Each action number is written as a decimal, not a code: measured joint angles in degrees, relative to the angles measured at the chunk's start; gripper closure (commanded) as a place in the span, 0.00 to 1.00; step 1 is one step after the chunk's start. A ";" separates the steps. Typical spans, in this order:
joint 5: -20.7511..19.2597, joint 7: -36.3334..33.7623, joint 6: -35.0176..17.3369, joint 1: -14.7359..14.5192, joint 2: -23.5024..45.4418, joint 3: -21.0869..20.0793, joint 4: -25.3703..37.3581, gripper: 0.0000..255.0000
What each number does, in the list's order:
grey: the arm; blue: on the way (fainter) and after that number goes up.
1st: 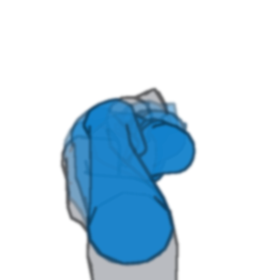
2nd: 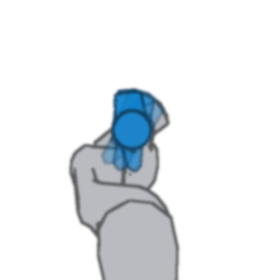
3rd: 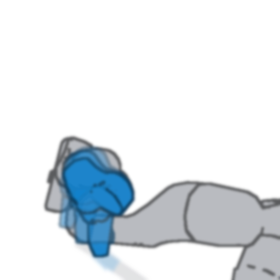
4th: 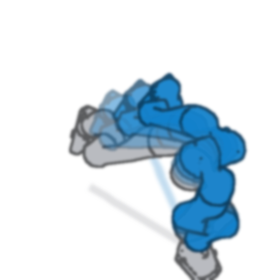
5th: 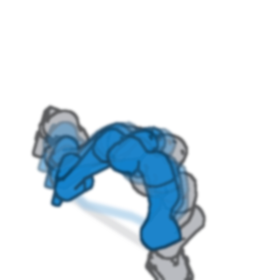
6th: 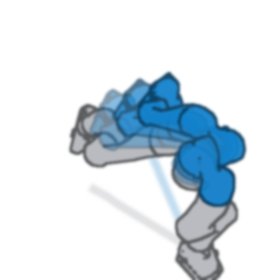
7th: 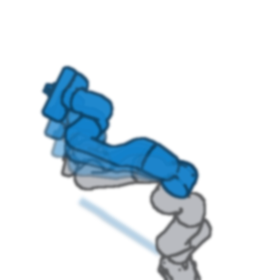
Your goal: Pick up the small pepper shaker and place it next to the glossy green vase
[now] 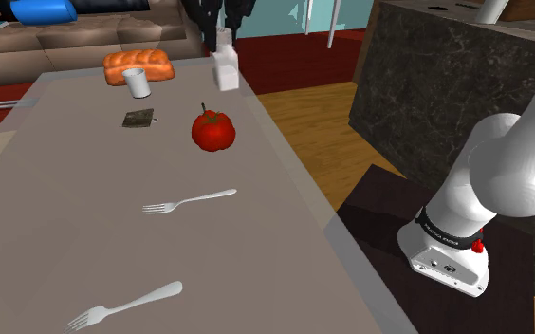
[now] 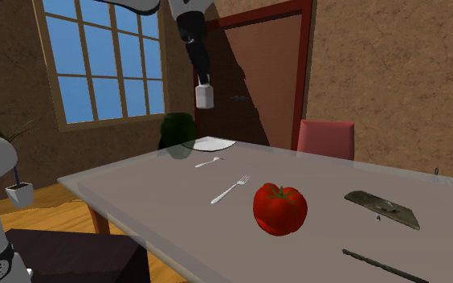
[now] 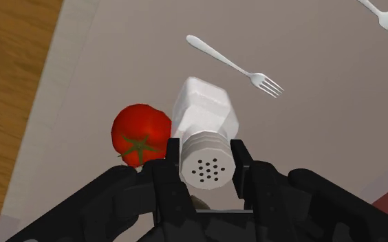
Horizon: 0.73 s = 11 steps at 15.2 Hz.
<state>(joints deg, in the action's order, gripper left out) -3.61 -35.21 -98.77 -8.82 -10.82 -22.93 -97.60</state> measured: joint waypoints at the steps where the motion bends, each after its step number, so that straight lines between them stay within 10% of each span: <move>1: -0.06 -1.43 0.29 -0.55 -0.18 -0.90 -0.01 1.00; 11: -3.10 -16.57 3.82 -5.88 3.68 -10.79 5.14 1.00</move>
<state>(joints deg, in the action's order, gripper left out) -6.71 -51.79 -94.95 -14.70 -7.14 -33.72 -92.46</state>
